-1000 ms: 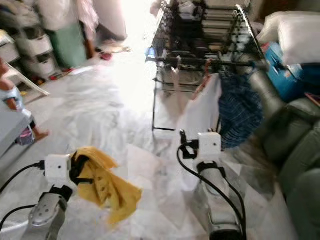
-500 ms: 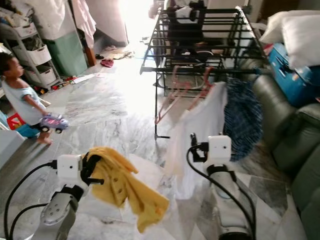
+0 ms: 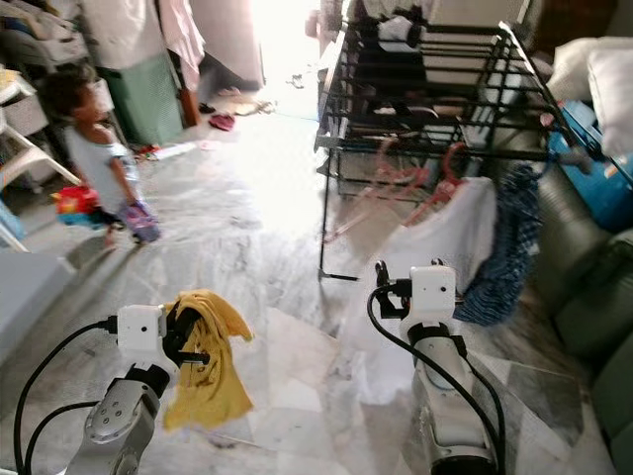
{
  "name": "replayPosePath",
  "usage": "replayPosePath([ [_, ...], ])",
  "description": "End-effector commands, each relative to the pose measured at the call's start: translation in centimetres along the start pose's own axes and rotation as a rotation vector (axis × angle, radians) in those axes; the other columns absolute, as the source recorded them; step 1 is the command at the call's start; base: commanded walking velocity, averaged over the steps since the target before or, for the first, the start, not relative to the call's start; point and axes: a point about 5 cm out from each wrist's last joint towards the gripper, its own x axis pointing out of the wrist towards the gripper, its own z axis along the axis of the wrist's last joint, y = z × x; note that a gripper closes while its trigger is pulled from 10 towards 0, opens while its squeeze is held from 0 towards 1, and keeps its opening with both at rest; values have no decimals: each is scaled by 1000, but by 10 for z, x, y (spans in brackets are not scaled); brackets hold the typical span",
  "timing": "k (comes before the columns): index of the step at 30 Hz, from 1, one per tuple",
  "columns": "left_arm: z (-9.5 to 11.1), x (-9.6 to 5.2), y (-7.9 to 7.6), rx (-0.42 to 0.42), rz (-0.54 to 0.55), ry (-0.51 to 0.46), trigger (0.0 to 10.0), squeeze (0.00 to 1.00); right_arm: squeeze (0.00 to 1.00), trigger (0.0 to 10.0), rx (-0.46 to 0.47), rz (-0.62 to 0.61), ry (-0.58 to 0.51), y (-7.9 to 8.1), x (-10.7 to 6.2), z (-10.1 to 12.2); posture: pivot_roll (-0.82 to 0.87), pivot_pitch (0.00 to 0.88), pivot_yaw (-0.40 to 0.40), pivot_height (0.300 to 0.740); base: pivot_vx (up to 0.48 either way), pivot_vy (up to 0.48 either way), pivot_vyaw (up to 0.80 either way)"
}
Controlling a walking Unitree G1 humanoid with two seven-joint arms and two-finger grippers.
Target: Hang hanger
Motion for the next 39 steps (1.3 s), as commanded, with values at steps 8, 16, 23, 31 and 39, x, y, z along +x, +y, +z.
replayPosePath([
  [8, 10, 4, -9, 2, -47, -47, 10000, 0, 0, 10000, -8, -37, 10, -11, -1, -1, 11, 0, 21, 740, 0, 167, 0],
  [16, 10, 3, -9, -11, -65, -45, 10000, 0, 0, 10000, -6, -40, 14, -11, 0, -2, 14, 0, 22, 740, 0, 0, -655],
  [23, 11, 3, -6, 12, -58, -48, 10000, 0, 0, 10000, 0, -37, 13, -9, 0, -2, 15, 0, 27, 740, 72, 0, -67],
  [31, 9, 3, -5, 15, -52, -44, 10000, 0, 0, 10000, -9, -14, 9, -6, -1, -2, 13, 0, 29, 740, 288, 0, 0],
  [39, 9, 4, -8, 16, -57, -42, 10000, 0, 0, 10000, -11, -12, 5, -5, -1, -2, 13, 0, 29, 740, 353, 0, 255],
])
